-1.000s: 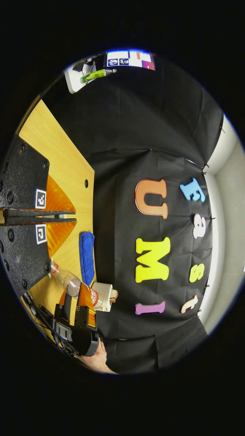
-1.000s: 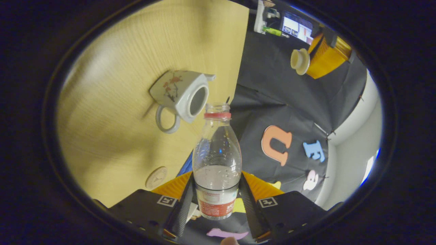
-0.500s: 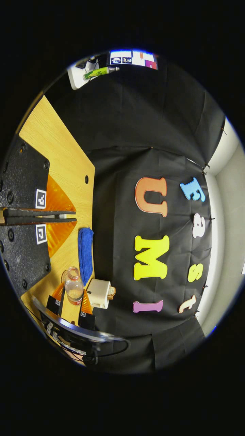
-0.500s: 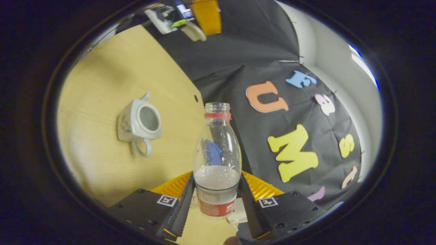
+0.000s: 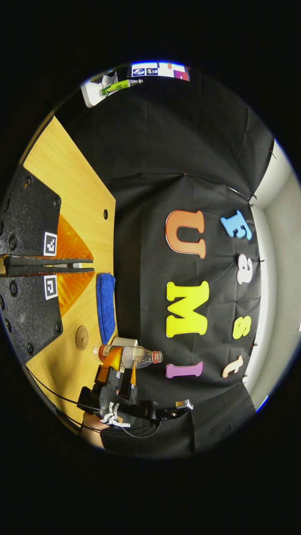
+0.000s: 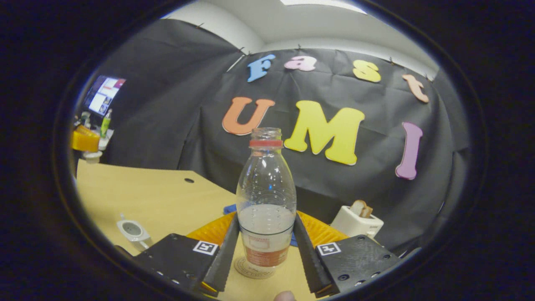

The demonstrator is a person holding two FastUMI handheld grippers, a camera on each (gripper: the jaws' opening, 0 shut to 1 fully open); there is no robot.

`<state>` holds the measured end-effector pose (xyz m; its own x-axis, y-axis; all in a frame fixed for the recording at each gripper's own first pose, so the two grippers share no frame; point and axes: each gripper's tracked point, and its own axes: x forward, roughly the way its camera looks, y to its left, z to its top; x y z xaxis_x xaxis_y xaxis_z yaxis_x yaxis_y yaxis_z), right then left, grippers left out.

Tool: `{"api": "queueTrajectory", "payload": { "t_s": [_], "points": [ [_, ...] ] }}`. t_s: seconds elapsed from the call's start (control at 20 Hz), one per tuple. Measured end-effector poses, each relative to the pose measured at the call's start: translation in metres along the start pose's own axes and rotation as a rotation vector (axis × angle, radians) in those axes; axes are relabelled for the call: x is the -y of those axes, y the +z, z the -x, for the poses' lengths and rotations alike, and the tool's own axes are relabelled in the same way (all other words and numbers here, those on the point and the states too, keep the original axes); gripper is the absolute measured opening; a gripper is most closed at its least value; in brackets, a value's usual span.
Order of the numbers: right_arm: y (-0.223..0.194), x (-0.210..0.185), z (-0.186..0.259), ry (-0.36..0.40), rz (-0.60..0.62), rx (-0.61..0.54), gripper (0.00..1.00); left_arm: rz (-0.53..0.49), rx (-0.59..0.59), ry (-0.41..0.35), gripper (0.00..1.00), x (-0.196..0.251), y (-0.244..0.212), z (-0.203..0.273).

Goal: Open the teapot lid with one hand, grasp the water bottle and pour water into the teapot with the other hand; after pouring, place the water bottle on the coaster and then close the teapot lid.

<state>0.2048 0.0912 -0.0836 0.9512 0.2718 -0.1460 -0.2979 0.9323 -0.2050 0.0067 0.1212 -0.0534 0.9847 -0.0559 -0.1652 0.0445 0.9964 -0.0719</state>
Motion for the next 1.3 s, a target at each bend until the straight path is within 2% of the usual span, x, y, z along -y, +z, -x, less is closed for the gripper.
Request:
{"api": "queueTrajectory", "payload": {
  "t_s": [0.15,0.25,0.4,0.9,1.1,1.15,1.25,1.3],
  "points": [
    [-0.034,0.003,-0.020,0.044,-0.170,-0.076,0.71,-0.001,0.001,-0.001,0.02,0.000,0.001,0.000],
    [-0.045,0.009,-0.027,0.028,-0.223,-0.090,0.70,-0.010,0.000,0.008,0.02,-0.003,0.001,0.001],
    [-0.062,0.012,-0.040,0.021,-0.245,-0.112,0.71,-0.016,-0.002,0.012,0.02,-0.005,-0.001,-0.001],
    [-0.075,0.012,-0.053,-0.003,-0.249,-0.126,0.72,-0.025,-0.012,0.026,0.03,-0.009,-0.005,-0.003],
    [-0.078,0.011,-0.052,-0.013,-0.261,-0.135,0.77,-0.024,-0.012,0.028,0.02,-0.008,-0.006,-0.004],
    [-0.078,0.011,-0.049,-0.007,-0.270,-0.139,0.90,-0.024,-0.013,0.028,0.03,-0.007,-0.006,-0.004],
    [-0.076,0.009,-0.042,-0.001,-0.282,-0.147,0.96,-0.025,-0.018,0.027,0.02,-0.003,-0.008,-0.007],
    [-0.074,0.009,-0.038,0.000,-0.293,-0.145,0.94,-0.028,-0.019,0.027,0.03,-0.001,-0.010,-0.008]
  ]
}}
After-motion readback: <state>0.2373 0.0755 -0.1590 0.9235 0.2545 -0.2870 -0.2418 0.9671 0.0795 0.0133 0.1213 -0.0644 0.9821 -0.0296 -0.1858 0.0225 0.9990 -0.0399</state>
